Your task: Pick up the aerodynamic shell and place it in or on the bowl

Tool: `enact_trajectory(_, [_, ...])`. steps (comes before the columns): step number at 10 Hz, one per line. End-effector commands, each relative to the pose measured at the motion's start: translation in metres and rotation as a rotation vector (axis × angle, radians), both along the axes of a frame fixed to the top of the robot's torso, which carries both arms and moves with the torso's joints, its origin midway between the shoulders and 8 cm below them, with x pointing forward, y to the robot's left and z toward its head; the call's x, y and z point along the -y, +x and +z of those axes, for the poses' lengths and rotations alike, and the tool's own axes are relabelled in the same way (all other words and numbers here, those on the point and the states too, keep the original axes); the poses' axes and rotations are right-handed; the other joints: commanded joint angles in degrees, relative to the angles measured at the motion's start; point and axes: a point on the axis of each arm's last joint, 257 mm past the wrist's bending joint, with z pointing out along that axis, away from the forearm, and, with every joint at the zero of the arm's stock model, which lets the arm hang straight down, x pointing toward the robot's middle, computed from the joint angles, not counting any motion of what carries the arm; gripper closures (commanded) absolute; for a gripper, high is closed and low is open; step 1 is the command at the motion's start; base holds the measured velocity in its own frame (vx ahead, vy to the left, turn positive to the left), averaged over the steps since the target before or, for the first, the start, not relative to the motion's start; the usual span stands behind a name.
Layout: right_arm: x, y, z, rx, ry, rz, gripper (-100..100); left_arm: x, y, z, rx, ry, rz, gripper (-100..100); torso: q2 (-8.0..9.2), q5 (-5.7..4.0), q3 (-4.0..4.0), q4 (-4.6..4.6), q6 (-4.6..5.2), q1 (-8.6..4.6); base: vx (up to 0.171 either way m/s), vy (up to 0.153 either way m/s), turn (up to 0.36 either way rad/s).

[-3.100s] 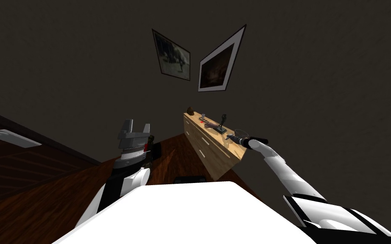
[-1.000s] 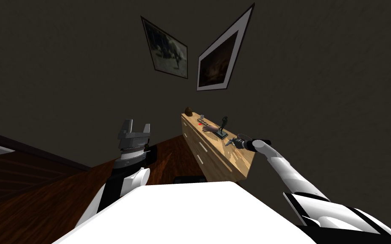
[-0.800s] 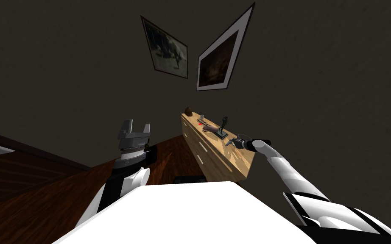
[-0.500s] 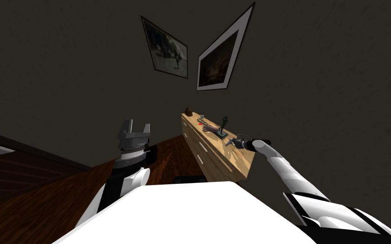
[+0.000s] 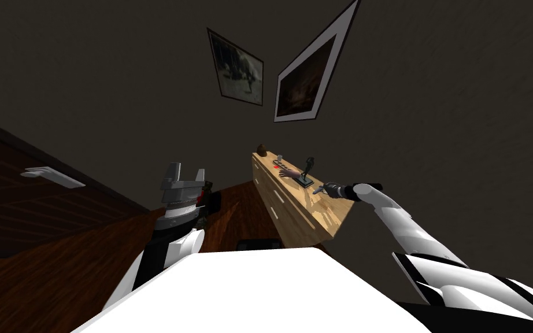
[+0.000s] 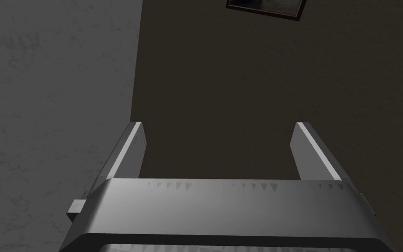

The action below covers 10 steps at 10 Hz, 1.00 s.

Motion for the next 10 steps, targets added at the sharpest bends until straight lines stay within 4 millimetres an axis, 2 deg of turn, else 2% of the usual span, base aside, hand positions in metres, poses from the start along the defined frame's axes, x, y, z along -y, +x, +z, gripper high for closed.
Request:
enact_trajectory(1, [0.016,-0.005,0.018,-0.007,-0.017,-0.011,100,0.000,0.000,0.000,0.000,0.000,0.000,0,0.00,0.00,0.00,0.00,0.00,0.00,-0.146,-0.045,0.186])
enact_trajectory(10, [0.082,-0.029,0.118,-0.034,-0.082,-0.093,100,0.000,0.000,0.000,0.000,0.000,0.000,0,0.27,0.04,0.18,0.09,0.11,-0.01,-0.190,-0.039,0.179])
